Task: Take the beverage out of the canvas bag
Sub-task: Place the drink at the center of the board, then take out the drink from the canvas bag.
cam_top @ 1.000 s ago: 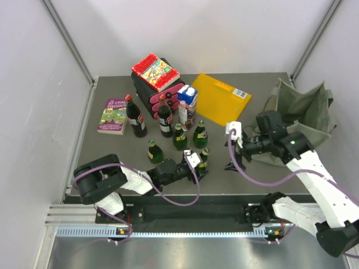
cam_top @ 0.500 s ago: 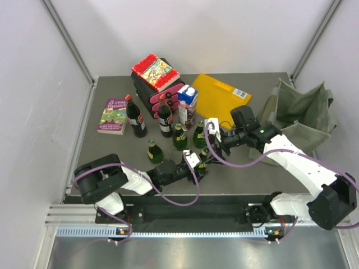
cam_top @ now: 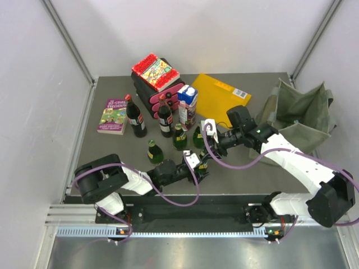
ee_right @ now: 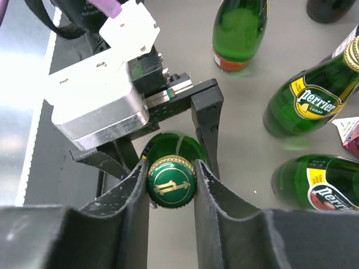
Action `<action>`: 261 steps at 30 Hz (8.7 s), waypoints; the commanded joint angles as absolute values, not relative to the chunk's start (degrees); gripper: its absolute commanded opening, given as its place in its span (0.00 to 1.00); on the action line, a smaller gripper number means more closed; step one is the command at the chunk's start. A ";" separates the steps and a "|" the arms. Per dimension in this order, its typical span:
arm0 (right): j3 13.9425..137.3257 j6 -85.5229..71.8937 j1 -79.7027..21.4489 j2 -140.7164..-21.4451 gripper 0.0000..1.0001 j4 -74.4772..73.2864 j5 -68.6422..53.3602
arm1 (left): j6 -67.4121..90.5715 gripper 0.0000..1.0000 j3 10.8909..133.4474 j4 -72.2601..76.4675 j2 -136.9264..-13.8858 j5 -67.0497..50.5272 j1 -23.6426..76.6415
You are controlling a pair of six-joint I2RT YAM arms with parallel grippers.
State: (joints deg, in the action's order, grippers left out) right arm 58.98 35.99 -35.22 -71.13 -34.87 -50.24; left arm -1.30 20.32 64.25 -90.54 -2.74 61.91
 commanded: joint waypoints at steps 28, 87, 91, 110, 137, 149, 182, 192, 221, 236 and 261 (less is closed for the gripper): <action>57.66 27.60 -26.46 -59.42 0.00 -27.69 -31.22 | 1.41 0.94 20.92 61.00 -78.84 -2.02 61.61; 84.11 22.50 13.95 -58.36 0.64 -45.42 -24.70 | 35.06 0.94 87.15 3.00 -93.85 -17.75 55.37; 83.85 25.30 23.96 -59.84 0.50 -51.23 -26.62 | 38.31 0.92 94.64 0.27 -102.63 -20.30 55.55; 76.66 59.14 30.94 -59.86 0.23 -78.75 -37.36 | 42.54 0.88 116.44 -4.47 -120.32 -19.69 57.92; 71.43 48.90 37.35 -56.07 0.26 -72.70 -38.23 | 29.53 0.15 113.47 -10.73 -125.24 -33.30 60.21; 87.09 33.74 37.35 -70.04 0.32 -68.02 -40.69 | 30.85 0.11 112.76 -6.42 -127.88 -38.32 61.52; 75.85 20.30 27.42 -82.44 0.67 -42.37 -15.82 | 37.70 0.11 117.16 -0.44 -135.88 -34.54 62.23; 73.83 19.60 25.58 -85.08 0.64 -40.08 -15.38 | 38.67 0.11 117.16 0.62 -135.97 -31.73 61.61; 74.96 23.37 25.22 -83.50 0.00 -45.00 -23.54 | 37.53 0.24 116.02 -5.89 -132.19 -26.90 60.91; 99.22 36.90 25.66 -75.41 0.00 -59.58 -32.60 | 28.84 0.76 108.73 -5.19 -116.21 -21.19 55.28; 128.32 29.98 25.31 -77.08 0.00 -64.07 -49.56 | 7.47 0.99 96.51 -1.85 -94.40 -15.47 54.05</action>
